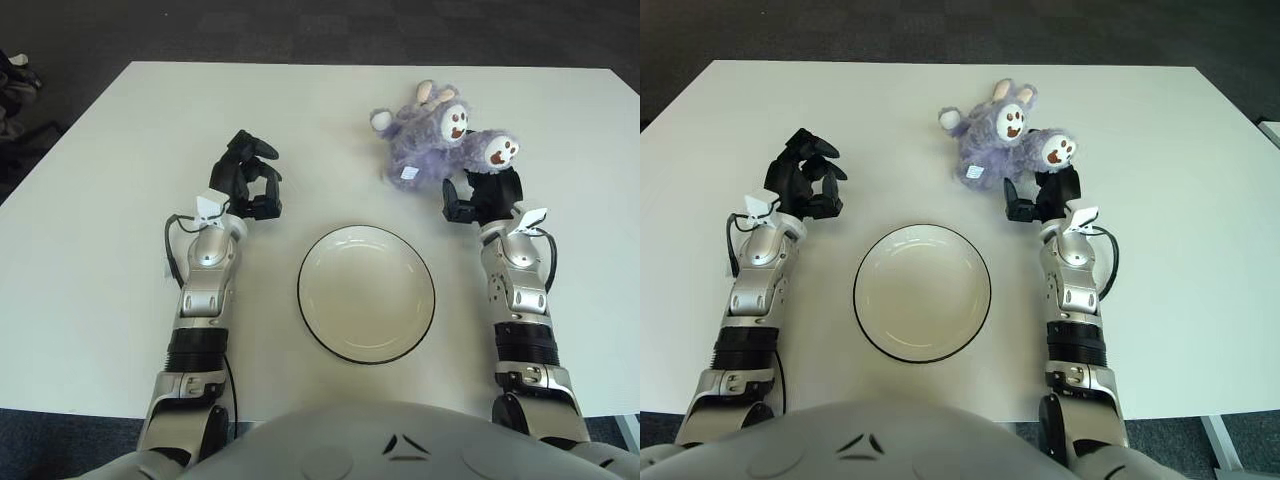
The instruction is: Put the doll into the plate.
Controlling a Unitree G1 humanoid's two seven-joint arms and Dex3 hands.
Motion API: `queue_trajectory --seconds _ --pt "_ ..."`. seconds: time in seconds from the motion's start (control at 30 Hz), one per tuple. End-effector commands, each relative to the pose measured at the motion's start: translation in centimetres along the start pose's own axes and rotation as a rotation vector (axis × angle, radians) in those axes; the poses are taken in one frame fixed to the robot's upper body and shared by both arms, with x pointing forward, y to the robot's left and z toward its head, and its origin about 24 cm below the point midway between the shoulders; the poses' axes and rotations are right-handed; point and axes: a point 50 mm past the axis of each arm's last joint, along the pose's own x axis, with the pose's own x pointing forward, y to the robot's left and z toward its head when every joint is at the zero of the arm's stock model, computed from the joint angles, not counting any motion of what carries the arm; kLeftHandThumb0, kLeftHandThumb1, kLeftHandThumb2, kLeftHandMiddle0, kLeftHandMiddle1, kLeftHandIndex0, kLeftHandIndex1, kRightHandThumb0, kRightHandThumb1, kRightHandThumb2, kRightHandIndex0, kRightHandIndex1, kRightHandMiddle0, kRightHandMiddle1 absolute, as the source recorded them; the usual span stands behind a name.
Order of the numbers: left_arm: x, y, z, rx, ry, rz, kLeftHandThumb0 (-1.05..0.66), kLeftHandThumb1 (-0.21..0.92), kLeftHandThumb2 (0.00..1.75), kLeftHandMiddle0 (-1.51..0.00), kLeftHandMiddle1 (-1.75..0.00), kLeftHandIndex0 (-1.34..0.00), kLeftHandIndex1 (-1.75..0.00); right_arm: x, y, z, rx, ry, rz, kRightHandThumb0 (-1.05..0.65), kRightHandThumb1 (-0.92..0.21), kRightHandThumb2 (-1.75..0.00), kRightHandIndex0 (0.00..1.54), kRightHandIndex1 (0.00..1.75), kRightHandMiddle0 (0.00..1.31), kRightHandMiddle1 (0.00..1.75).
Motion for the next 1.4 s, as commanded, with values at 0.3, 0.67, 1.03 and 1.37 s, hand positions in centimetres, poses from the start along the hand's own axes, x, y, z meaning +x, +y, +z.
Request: queue_trajectory --seconds 0.3,0.67,1.03,1.37 --pt "0.9 0.0 1.0 0.006 0.013 -0.007 -0.38 0.63 0.92 -1.2 -1.75 -0.37 -1.75 -0.3 1.0 1.8 0.045 -0.066 -0.012 -0.14 -0.11 -1.3 0.0 0.65 0.0 1.2" --pt "1.3 -0.1 1.3 0.035 0.023 -0.019 -0.39 0.64 0.9 -1.23 -1.75 -0.36 -1.75 -0.5 1.4 2.2 -0.034 -0.084 -0.082 -0.47 -0.27 -1.09 0.0 0.98 0.07 1.44" --pt "1.7 -0.4 1.6 0.049 0.009 -0.035 -0.39 0.66 0.88 -1.24 -1.75 -0.35 -1.75 -0.5 2.2 3.2 -0.007 -0.174 -0.136 -0.42 -0.58 -0.82 0.0 1.04 0.42 1.55" --pt "2.0 -0.7 1.8 0.051 0.002 -0.036 -0.39 0.66 0.88 -1.24 -1.75 -0.35 -1.75 -0.7 2.4 3.3 -0.012 -0.184 -0.184 -0.43 -0.49 -1.0 0.01 0.95 0.55 1.62"
